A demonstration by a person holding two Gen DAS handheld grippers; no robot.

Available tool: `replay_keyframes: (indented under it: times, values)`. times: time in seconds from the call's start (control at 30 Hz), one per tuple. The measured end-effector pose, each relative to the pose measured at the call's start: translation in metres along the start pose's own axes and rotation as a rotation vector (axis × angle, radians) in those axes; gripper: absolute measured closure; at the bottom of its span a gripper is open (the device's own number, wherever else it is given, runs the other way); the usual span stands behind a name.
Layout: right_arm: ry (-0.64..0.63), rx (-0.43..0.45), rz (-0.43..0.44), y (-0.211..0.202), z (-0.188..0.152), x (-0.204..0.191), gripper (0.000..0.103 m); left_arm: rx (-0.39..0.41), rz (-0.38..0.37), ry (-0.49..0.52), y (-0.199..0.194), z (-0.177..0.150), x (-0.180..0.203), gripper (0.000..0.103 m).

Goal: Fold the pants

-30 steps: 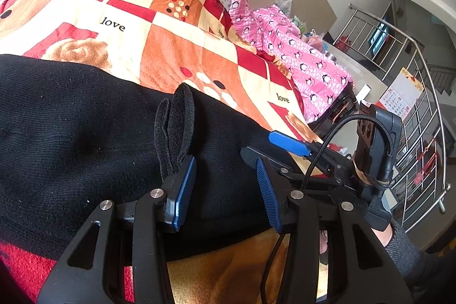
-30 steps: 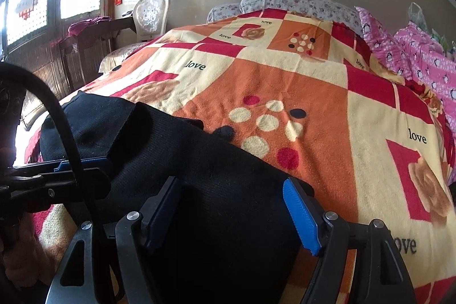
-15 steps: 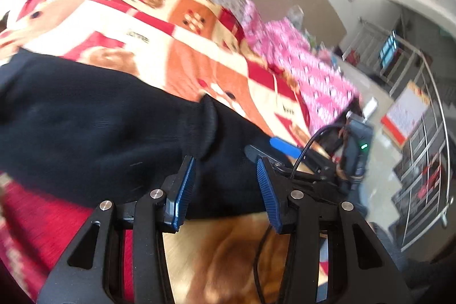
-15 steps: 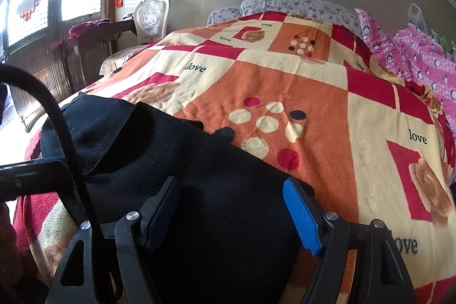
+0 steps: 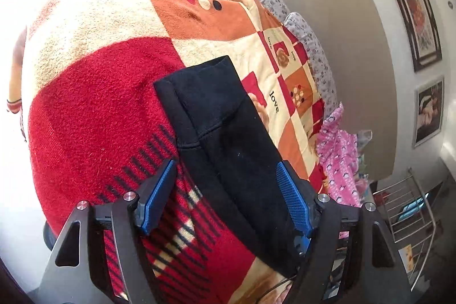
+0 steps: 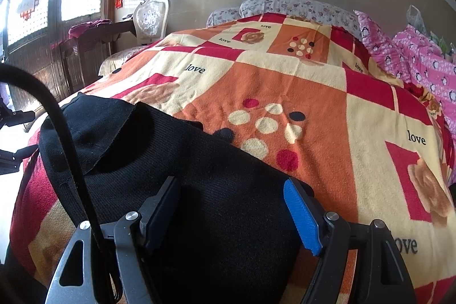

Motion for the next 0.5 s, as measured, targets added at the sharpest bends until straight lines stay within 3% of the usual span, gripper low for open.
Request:
replay_keyframes:
  times: [0.13,0.2,0.3,0.5]
  values:
    - [0.0,0.001,0.001,0.0,0.0,0.0,0.03,-0.008,-0.017,-0.128,0.003,0.014,-0.007,0.026]
    - [0.0,0.001,0.001,0.0,0.0,0.0,0.03,-0.009,-0.031,-0.138,0.005,0.023,-0.005,0.017]
    - [0.0,0.001,0.0,0.0,0.0,0.0,0.03,0.01,-0.012,-0.141,0.007,0.033,0.001,0.016]
    - [0.0,0.001,0.001,0.0,-0.001,0.0,0.03,0.01,-0.052,-0.121,0.007,0.034,0.001,0.017]
Point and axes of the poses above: each gripper's, at about its wrist camera, not at the fingertips, and y roughly the way its jaws point, x to its right, z to its top, the point moved 1 cm from there along y, roughly the way its jaws point, and after that the axes turned 4 degrees about -x, right-handed, at the moved point
